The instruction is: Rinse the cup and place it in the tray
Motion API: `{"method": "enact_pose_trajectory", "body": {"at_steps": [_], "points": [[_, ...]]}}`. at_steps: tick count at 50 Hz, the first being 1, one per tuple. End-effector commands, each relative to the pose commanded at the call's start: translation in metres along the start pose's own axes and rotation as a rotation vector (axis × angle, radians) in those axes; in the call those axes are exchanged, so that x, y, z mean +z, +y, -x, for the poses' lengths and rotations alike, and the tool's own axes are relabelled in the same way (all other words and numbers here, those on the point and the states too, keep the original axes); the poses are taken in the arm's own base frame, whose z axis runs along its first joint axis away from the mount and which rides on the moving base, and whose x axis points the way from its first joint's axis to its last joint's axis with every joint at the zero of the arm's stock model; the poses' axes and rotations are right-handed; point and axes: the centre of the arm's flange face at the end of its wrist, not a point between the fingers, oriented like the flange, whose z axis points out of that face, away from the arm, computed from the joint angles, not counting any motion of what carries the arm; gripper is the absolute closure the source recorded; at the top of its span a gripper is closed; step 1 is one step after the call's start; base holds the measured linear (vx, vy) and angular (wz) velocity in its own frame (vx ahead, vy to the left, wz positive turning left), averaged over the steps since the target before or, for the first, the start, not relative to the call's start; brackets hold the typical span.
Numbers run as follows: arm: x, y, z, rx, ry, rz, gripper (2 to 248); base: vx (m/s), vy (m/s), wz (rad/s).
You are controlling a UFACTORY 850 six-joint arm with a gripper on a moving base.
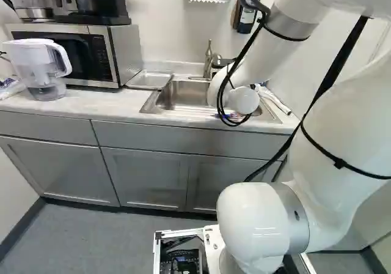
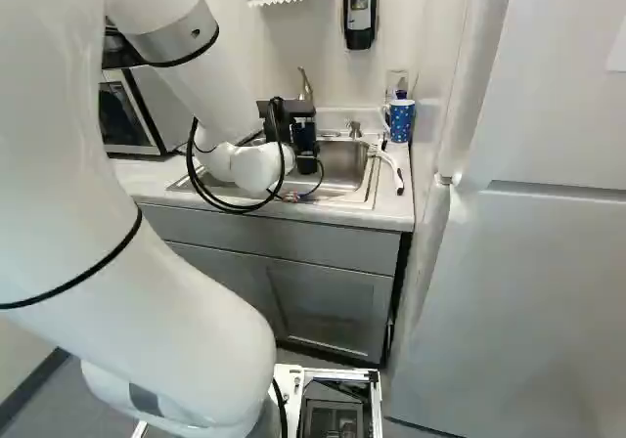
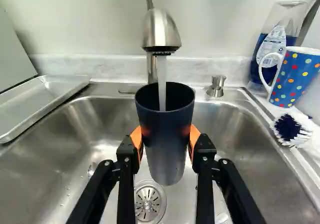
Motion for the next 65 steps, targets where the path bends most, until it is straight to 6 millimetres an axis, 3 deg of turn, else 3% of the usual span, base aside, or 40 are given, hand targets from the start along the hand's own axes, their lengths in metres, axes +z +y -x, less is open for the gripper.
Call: {"method": "enact_pose_trajectory", "body": {"at_steps": [65], "points": [[0.0, 0.0, 0.0, 0.0, 0.0, 0.0, 139, 0.0, 0.0, 0.0]]}}
